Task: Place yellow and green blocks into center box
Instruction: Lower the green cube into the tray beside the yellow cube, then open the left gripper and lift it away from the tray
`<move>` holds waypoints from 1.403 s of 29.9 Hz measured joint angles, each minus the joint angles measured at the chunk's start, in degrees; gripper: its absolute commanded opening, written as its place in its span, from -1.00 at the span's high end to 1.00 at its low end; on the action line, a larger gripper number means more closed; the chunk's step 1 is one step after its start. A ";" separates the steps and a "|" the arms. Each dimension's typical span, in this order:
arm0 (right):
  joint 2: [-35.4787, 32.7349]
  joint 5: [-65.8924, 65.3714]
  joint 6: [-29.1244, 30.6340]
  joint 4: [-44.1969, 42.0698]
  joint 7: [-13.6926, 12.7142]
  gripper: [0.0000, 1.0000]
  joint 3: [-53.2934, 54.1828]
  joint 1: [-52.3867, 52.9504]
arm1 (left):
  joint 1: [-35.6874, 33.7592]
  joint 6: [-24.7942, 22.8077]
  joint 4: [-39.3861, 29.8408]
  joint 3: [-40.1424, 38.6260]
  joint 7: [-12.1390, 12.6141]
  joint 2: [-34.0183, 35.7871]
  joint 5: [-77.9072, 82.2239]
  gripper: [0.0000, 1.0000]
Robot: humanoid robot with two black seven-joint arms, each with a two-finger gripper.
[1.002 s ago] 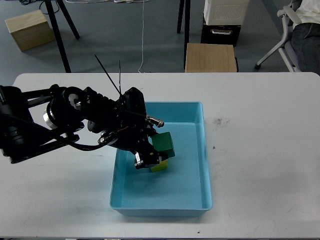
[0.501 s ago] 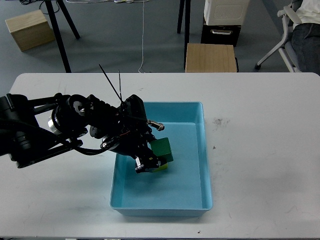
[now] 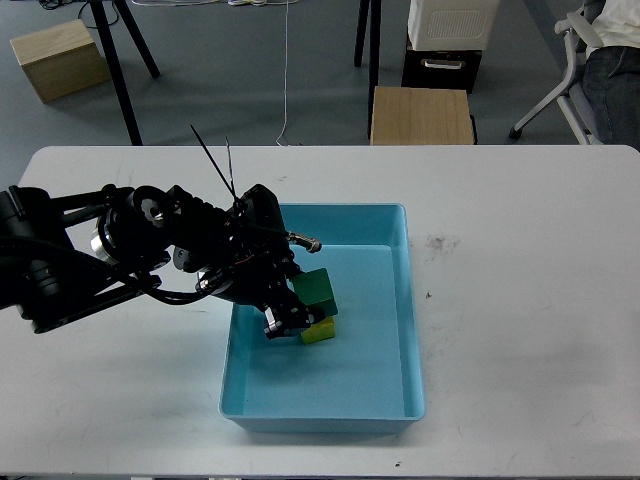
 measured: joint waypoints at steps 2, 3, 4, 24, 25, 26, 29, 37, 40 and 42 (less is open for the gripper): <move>0.05 0.00 0.00 0.00 0.00 -0.96 0.00 0.00 | 0.00 0.00 0.15 0.00 0.00 0.00 0.00 -0.45; 0.07 0.00 0.00 0.00 0.00 -0.96 0.00 0.01 | 0.00 0.00 0.29 0.00 0.00 0.00 0.00 -0.36; 0.07 0.00 0.00 0.00 0.00 -0.96 0.00 0.03 | 0.00 0.00 0.45 0.00 0.00 0.00 0.00 -0.25; 0.18 0.00 0.00 -0.10 0.00 -0.96 -0.15 0.06 | -0.08 0.00 0.99 0.12 0.00 0.07 0.00 -0.62; 0.18 0.00 0.00 -0.10 0.00 -0.96 -0.15 0.06 | -0.08 0.00 1.03 0.11 0.00 0.07 0.00 -0.62; 0.18 0.00 0.00 -0.10 0.00 -0.96 -0.15 0.06 | -0.07 0.00 1.12 0.09 0.00 0.07 0.00 -0.62; 0.18 0.00 0.01 -0.10 0.00 -0.96 -0.15 0.06 | -0.02 0.00 1.44 -0.11 0.00 0.10 0.00 -0.70; 0.17 0.00 0.08 0.05 0.00 -0.97 -0.21 0.17 | -0.87 0.00 1.28 -4.65 0.00 2.08 -1.64 -1.00; 0.12 0.00 0.17 0.53 0.00 -0.97 -0.35 0.30 | -0.96 0.00 0.34 -5.56 0.01 4.28 -6.59 -1.00; -0.07 0.00 0.19 0.65 0.05 -0.97 -0.40 0.38 | -1.01 0.00 -1.31 -6.03 0.00 5.36 -8.74 -1.00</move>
